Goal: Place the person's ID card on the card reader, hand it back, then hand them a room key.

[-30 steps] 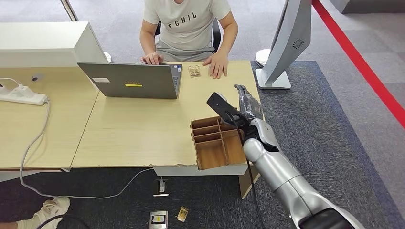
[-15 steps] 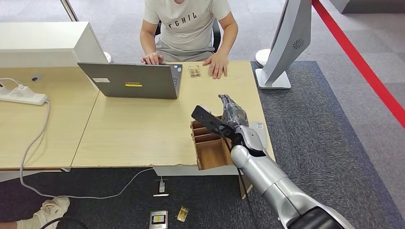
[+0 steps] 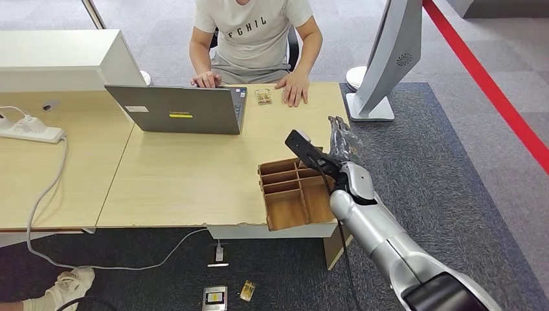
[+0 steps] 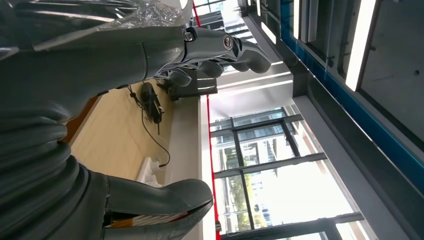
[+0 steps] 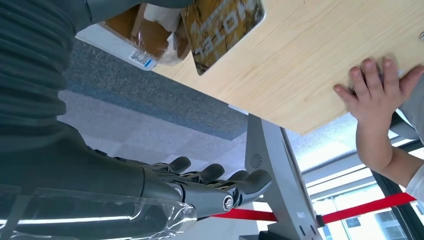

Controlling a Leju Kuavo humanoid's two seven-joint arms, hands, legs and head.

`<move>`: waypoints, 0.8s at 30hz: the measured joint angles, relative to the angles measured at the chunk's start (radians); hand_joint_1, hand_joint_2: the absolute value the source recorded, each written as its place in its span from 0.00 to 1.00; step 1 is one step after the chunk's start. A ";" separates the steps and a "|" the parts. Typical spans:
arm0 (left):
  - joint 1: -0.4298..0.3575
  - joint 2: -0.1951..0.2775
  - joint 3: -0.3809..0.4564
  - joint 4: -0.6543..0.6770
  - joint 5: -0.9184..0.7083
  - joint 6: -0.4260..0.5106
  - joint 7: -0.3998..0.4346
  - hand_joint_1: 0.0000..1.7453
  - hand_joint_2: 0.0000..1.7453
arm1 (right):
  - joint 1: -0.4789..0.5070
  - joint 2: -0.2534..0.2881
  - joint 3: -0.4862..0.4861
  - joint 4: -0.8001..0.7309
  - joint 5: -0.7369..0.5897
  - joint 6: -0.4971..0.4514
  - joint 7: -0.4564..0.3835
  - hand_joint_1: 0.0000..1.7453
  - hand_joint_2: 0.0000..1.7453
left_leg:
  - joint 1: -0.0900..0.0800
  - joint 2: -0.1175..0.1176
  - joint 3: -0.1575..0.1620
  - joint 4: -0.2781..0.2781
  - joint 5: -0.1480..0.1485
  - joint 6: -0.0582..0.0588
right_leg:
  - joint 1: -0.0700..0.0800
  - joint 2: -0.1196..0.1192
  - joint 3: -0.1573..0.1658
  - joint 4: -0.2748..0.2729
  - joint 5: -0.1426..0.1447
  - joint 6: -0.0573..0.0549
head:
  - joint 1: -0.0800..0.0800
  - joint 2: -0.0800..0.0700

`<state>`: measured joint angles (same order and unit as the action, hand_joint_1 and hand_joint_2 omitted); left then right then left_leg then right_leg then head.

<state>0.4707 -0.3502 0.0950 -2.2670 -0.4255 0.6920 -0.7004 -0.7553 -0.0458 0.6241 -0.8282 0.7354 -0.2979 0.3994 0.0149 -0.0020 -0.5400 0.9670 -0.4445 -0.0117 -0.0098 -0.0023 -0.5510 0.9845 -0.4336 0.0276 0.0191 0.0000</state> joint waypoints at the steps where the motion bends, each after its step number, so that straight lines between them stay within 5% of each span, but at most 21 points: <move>1: 0.000 0.000 0.000 0.000 0.000 0.000 0.000 0.00 1.00 | -0.002 -0.003 -0.001 0.000 0.003 -0.002 0.000 0.00 1.00 | 0.000 0.000 0.000 0.000 0.000 0.000 | 0.000 0.000 0.000 0.000 0.000 0.000 | 0.000 0.000; 18: 0.001 0.000 -0.003 0.002 -0.027 0.000 0.000 0.00 1.00 | -0.006 0.016 0.004 0.031 0.009 0.040 -0.050 0.00 1.00 | 0.000 0.000 0.000 0.000 0.000 0.000 | 0.000 0.000 0.000 0.000 0.000 0.000 | 0.000 0.000; 22: 0.005 0.000 -0.007 0.002 -0.012 0.000 0.004 0.00 1.00 | -0.005 0.021 0.004 0.044 0.010 0.048 -0.055 0.98 1.00 | 0.000 0.000 0.000 0.000 0.000 0.000 | 0.000 0.000 0.000 0.000 0.000 0.000 | 0.000 0.000; 24: 0.006 0.000 -0.006 0.002 0.017 0.000 0.008 0.00 1.00 | -0.005 0.022 0.004 0.050 0.013 0.051 -0.057 1.00 1.00 | 0.000 0.000 0.000 0.000 0.000 0.000 | 0.000 0.000 0.000 0.000 0.000 0.000 | 0.000 0.000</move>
<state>0.4766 -0.3502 0.0887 -2.2649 -0.4084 0.6920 -0.6926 -0.7605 -0.0240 0.6286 -0.7782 0.7483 -0.2467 0.3422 0.0149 -0.0021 -0.5401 0.9669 -0.4445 -0.0117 -0.0097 -0.0023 -0.5509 0.9845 -0.4336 0.0276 0.0191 0.0000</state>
